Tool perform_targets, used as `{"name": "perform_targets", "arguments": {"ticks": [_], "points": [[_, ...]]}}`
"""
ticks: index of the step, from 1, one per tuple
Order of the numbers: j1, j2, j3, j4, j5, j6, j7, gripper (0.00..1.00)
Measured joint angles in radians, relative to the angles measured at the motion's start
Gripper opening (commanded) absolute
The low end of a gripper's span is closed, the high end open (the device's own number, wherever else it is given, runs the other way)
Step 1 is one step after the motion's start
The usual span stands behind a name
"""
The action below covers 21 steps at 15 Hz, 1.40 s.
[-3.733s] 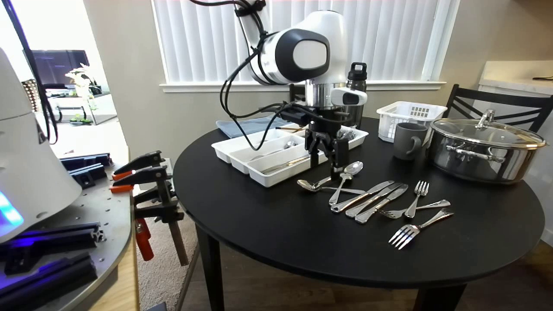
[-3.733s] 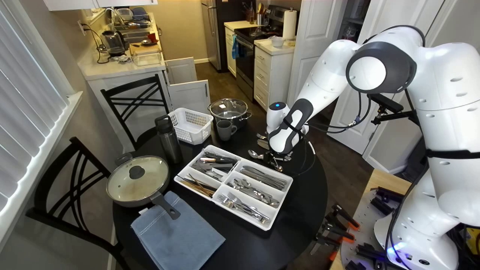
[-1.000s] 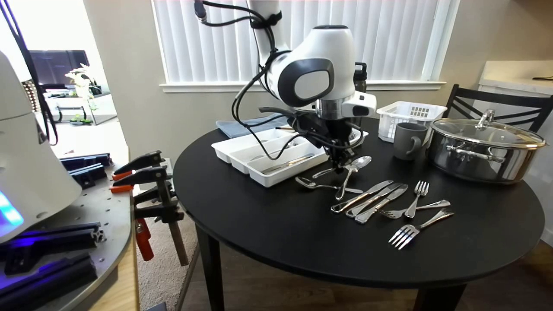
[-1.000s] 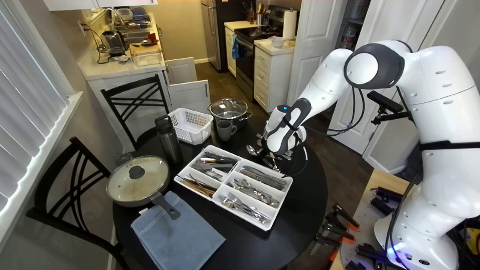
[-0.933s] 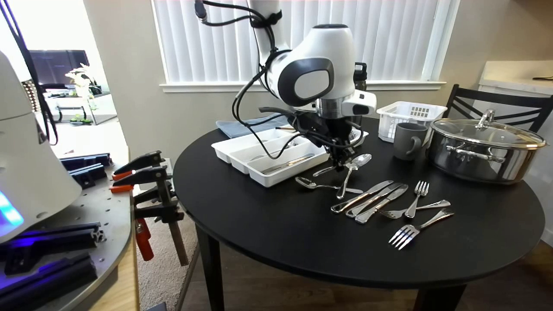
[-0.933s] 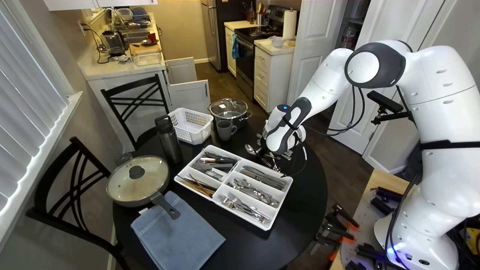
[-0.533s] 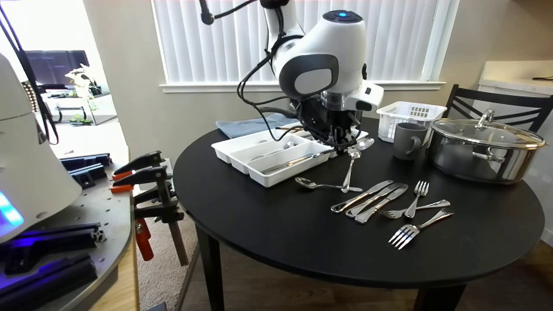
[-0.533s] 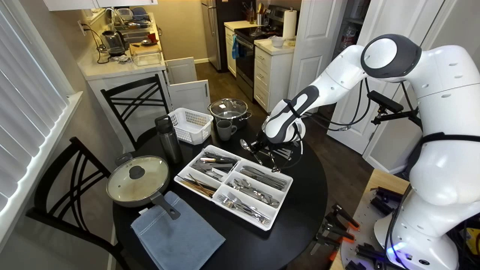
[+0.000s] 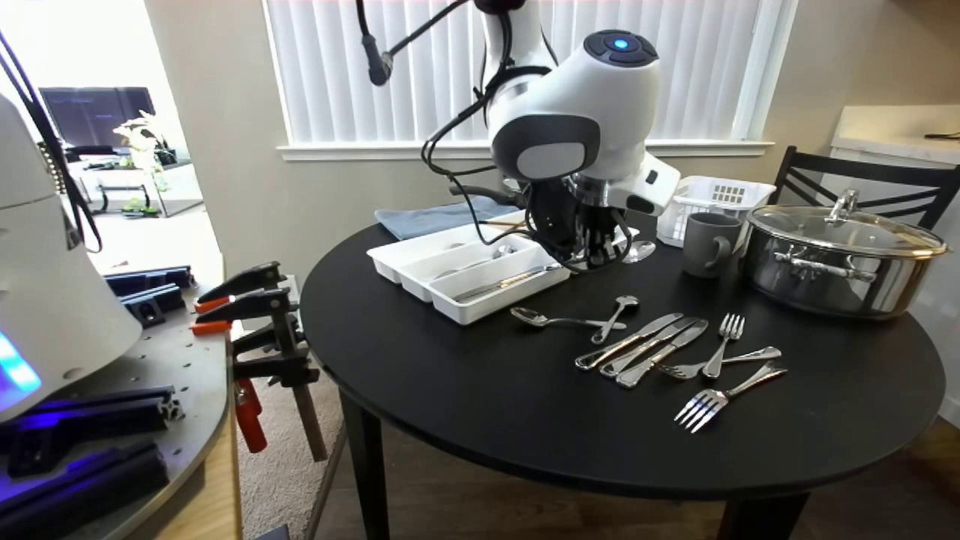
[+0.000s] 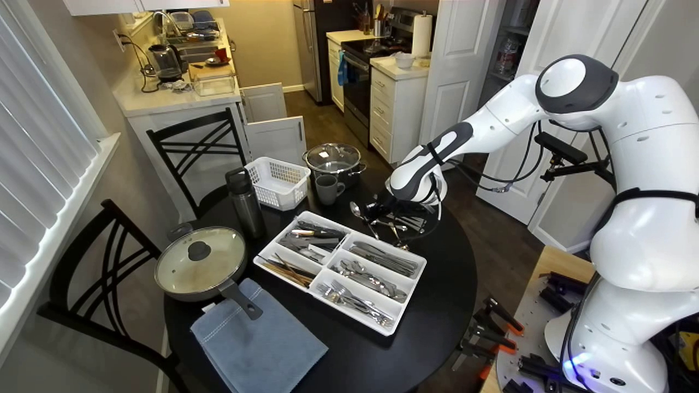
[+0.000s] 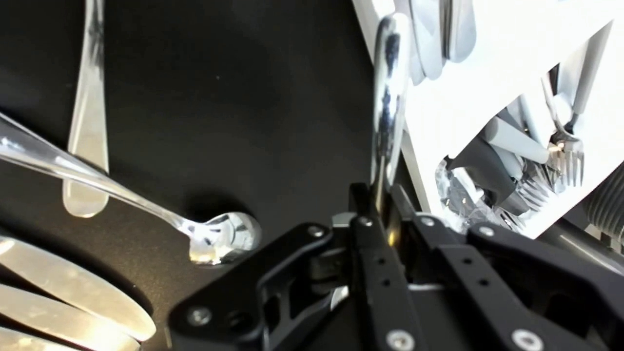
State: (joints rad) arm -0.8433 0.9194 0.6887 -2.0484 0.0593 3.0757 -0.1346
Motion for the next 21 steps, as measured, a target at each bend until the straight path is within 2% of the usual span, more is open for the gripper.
{"name": "perform_targets", "arguments": {"ticks": [5, 12, 18, 21], "points": [[0.038, -0.032, 0.0, -0.023, -0.079, -0.003, -0.083, 0.03], [0.106, -0.198, 0.013, -0.118, -0.126, -0.026, -0.139, 0.03], [0.223, -0.364, -0.011, -0.197, -0.047, -0.263, -0.129, 0.03], [0.345, -0.444, -0.085, -0.21, 0.03, -0.397, -0.12, 0.03]]}}
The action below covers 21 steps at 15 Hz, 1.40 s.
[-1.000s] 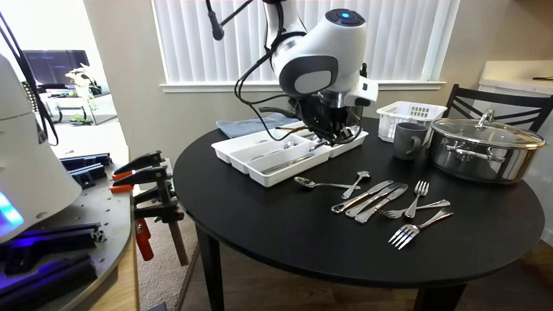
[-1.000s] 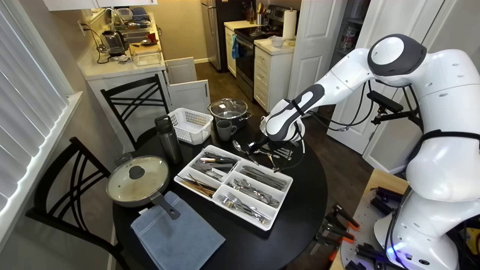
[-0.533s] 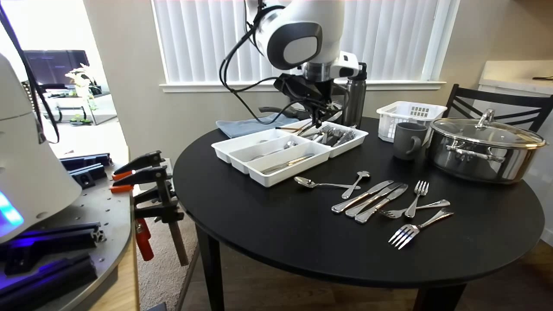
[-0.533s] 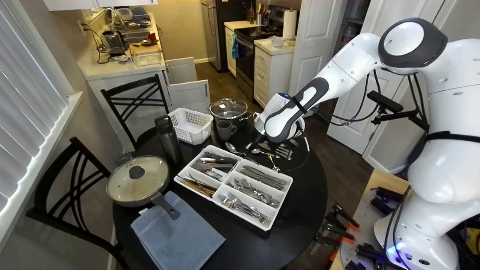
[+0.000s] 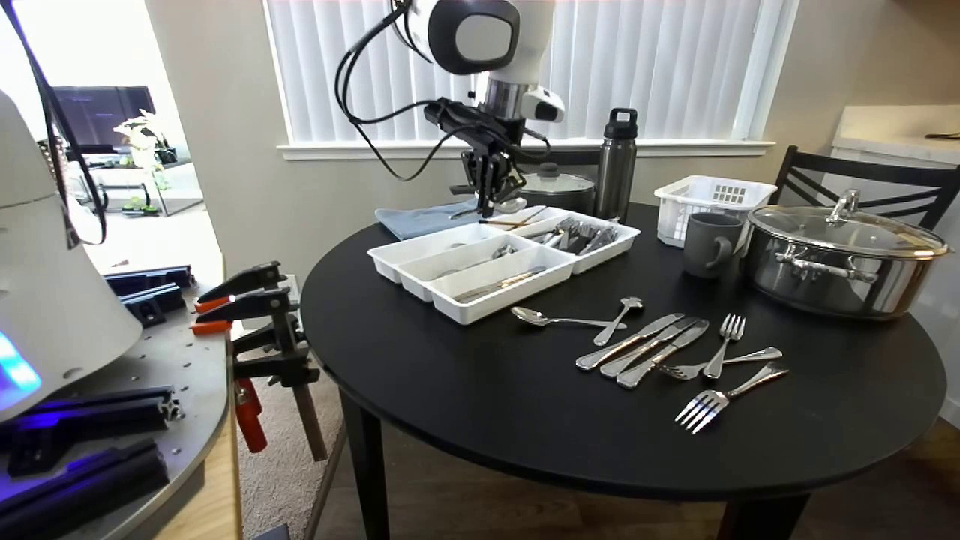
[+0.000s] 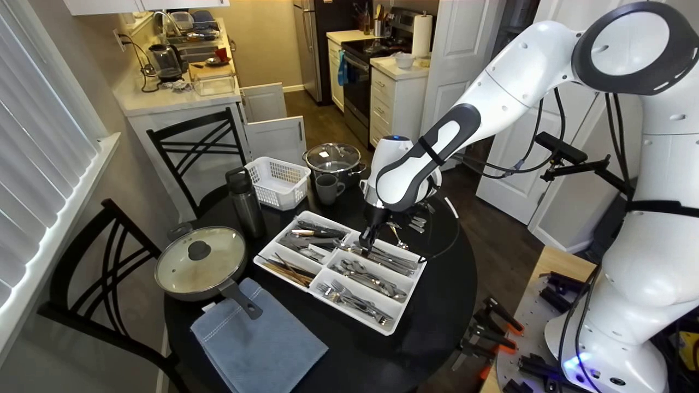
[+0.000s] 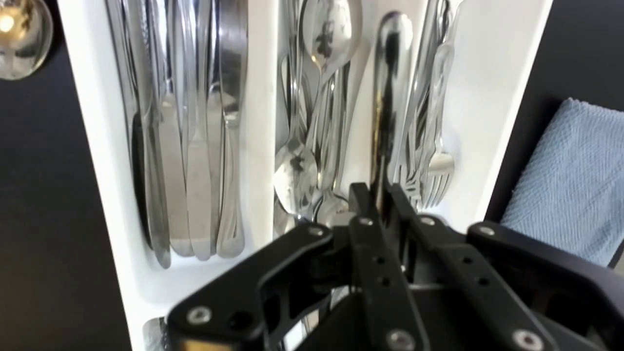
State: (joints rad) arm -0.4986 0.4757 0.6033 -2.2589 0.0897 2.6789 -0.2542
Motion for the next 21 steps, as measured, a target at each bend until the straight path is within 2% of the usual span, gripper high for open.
{"name": "perform_targets", "arguments": {"ticks": [5, 9, 14, 17, 21], "points": [[0.294, -0.082, -0.264, 0.002, 0.019, -0.16, 0.11, 0.03], [0.437, -0.078, -0.388, 0.004, 0.017, -0.238, 0.151, 0.03], [0.52, -0.013, -0.454, 0.03, 0.004, -0.241, 0.153, 0.03], [0.535, 0.036, -0.471, 0.061, -0.007, -0.222, 0.153, 0.03], [0.537, 0.082, -0.474, 0.085, -0.007, -0.118, 0.148, 0.03]]}}
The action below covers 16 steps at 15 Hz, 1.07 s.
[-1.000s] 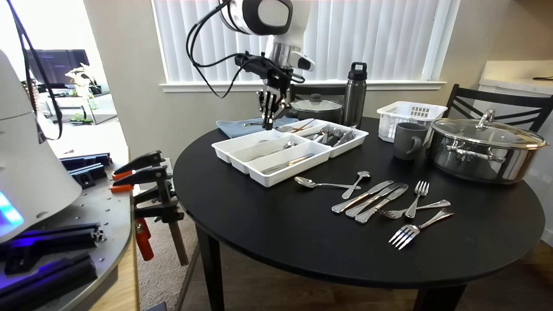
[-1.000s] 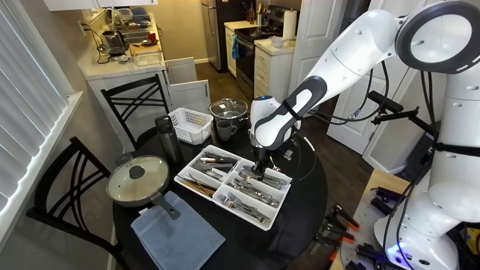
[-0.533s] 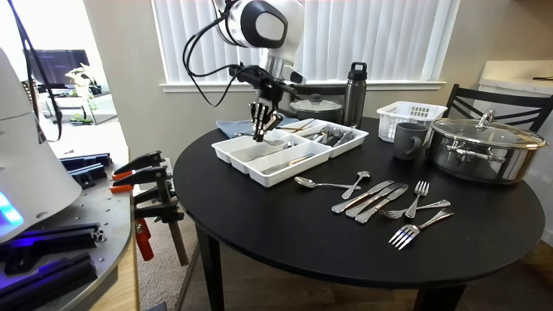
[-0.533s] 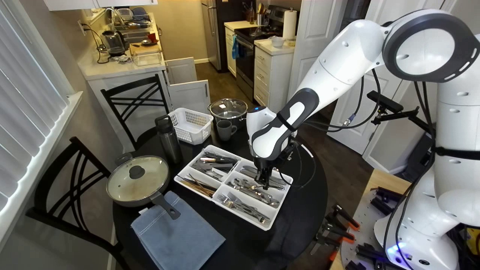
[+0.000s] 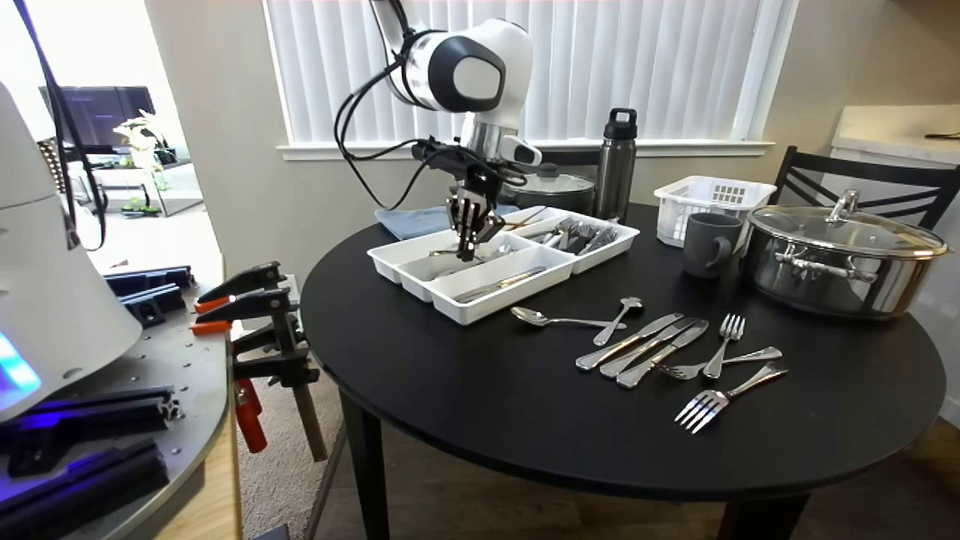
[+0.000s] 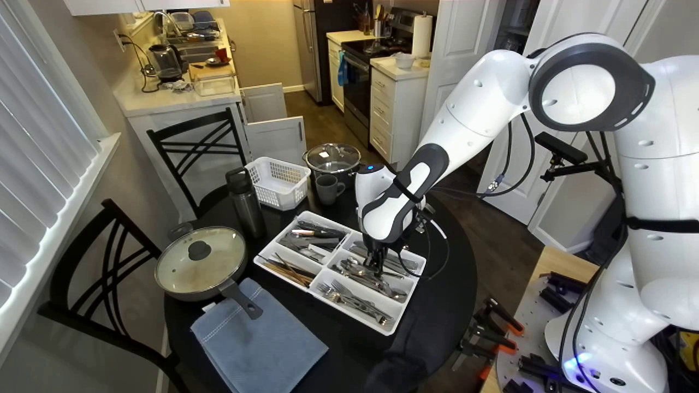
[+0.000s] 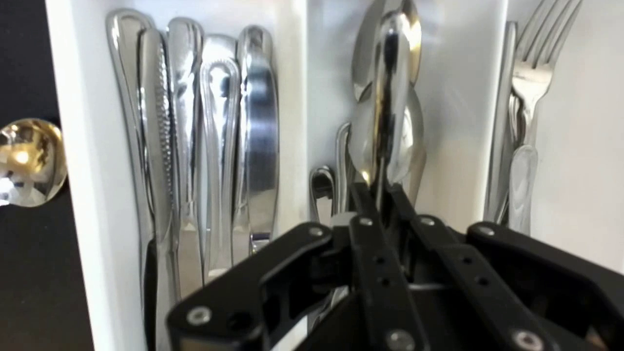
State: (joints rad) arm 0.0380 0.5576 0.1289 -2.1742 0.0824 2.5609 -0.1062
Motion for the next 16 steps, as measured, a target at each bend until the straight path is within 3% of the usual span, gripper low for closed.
{"name": "perform_targets", "arguments": {"ticks": [1, 3, 12, 16], "points": [[-0.001, 0.009, 0.002, 0.004, 0.001, 0.027, -0.004, 0.35], [-0.01, 0.025, 0.014, 0.012, 0.002, 0.061, -0.016, 0.41], [-0.059, 0.029, 0.077, 0.027, 0.002, 0.171, -0.102, 0.98], [-0.079, -0.005, 0.056, 0.028, -0.015, 0.279, -0.129, 1.0]]}}
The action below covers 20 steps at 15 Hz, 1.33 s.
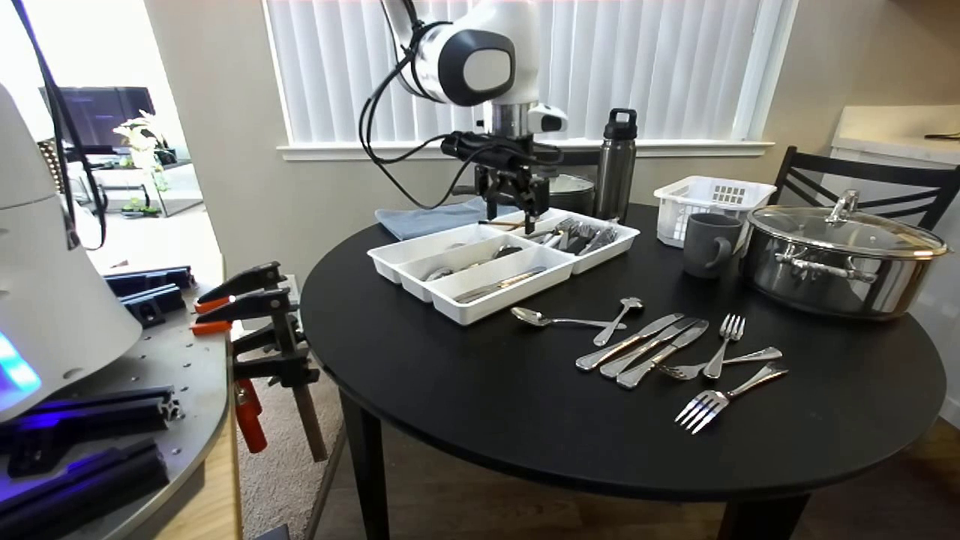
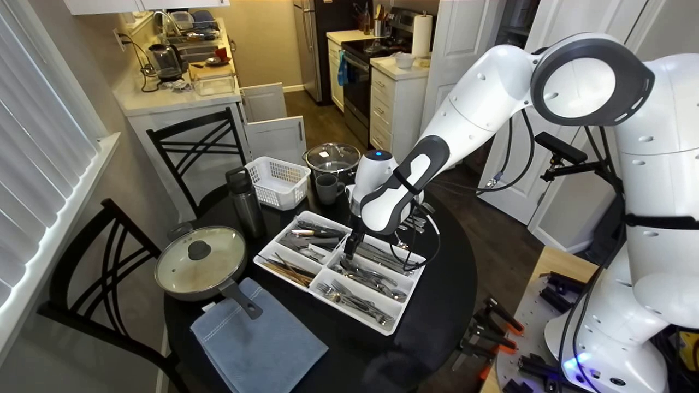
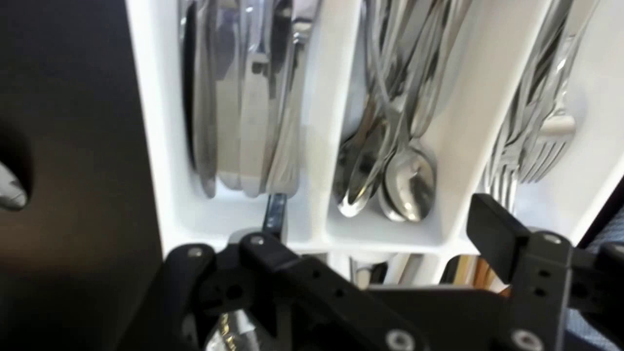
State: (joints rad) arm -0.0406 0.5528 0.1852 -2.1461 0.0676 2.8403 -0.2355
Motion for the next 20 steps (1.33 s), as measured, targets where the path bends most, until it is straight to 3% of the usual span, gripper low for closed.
{"name": "perform_targets", "arguments": {"ticks": [8, 10, 15, 17, 20], "points": [[-0.052, 0.006, -0.176, 0.007, -0.029, 0.079, 0.038, 1.0], [-0.014, 0.023, -0.264, 0.008, -0.048, 0.079, 0.133, 1.0], [0.168, 0.093, -0.49, 0.019, -0.091, 0.014, 0.421, 1.0], [0.189, 0.112, -0.494, 0.029, -0.09, -0.065, 0.497, 1.0], [0.166, 0.125, -0.457, 0.038, -0.049, -0.13, 0.553, 1.0]]}}
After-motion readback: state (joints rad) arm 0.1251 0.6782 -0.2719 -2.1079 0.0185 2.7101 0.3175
